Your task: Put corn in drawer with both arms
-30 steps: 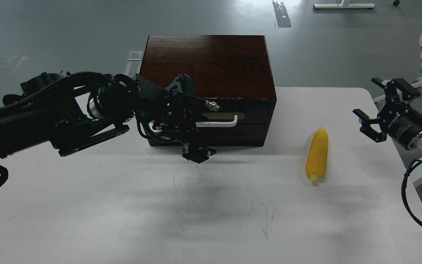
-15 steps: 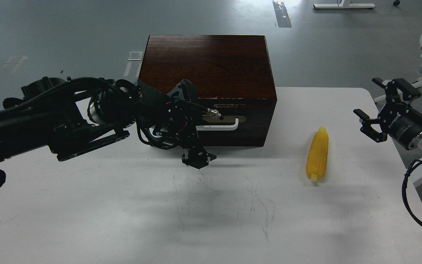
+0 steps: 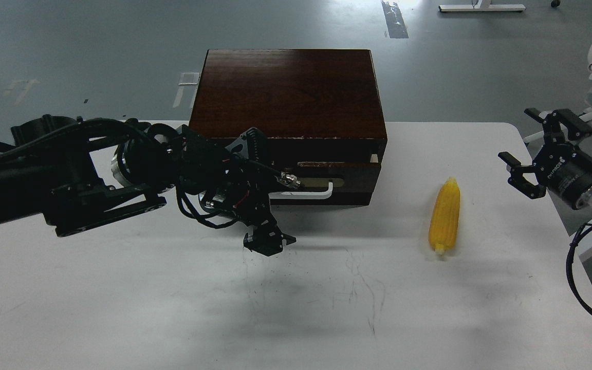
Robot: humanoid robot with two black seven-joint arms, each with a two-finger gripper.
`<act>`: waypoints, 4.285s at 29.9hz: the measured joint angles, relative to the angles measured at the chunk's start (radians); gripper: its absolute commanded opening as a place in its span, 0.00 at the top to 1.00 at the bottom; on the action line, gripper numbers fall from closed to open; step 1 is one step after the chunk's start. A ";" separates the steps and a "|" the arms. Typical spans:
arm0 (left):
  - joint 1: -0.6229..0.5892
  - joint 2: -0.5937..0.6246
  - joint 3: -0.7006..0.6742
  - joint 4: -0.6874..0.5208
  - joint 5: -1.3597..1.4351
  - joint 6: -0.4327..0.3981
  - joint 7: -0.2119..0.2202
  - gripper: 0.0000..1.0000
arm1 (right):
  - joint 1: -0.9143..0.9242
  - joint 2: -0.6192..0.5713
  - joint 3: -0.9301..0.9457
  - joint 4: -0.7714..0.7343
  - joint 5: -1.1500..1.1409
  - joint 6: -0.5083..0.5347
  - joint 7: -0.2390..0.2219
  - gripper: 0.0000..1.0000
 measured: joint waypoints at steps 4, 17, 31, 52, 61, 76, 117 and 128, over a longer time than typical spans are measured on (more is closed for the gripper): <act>-0.003 0.009 0.000 -0.042 0.001 -0.001 0.000 0.01 | 0.000 0.000 0.000 0.000 0.000 0.000 0.000 0.00; -0.002 0.038 0.011 -0.102 0.010 0.001 0.000 0.01 | -0.004 0.001 -0.001 0.002 0.000 0.000 0.000 0.00; -0.005 0.035 0.015 -0.088 0.016 0.001 0.000 0.01 | -0.006 0.001 -0.001 0.003 0.000 0.000 0.000 0.00; -0.053 0.034 0.052 -0.091 0.016 0.001 0.001 0.01 | -0.014 0.002 0.000 0.004 0.001 0.000 0.007 0.00; -0.081 0.034 0.069 -0.096 0.016 0.000 0.000 0.01 | -0.014 0.002 0.000 0.005 0.001 0.000 0.009 0.00; -0.194 0.062 0.003 -0.164 0.016 0.001 0.000 0.01 | -0.014 0.000 0.000 0.006 0.002 0.000 0.011 0.00; 0.418 0.301 -0.288 0.383 -2.003 0.068 0.000 0.01 | 0.027 -0.184 -0.017 0.161 -0.444 0.000 0.011 0.00; 0.420 0.282 -0.292 0.384 -1.999 0.065 0.000 0.01 | 0.101 -0.210 -0.097 0.213 -0.978 0.000 0.009 0.00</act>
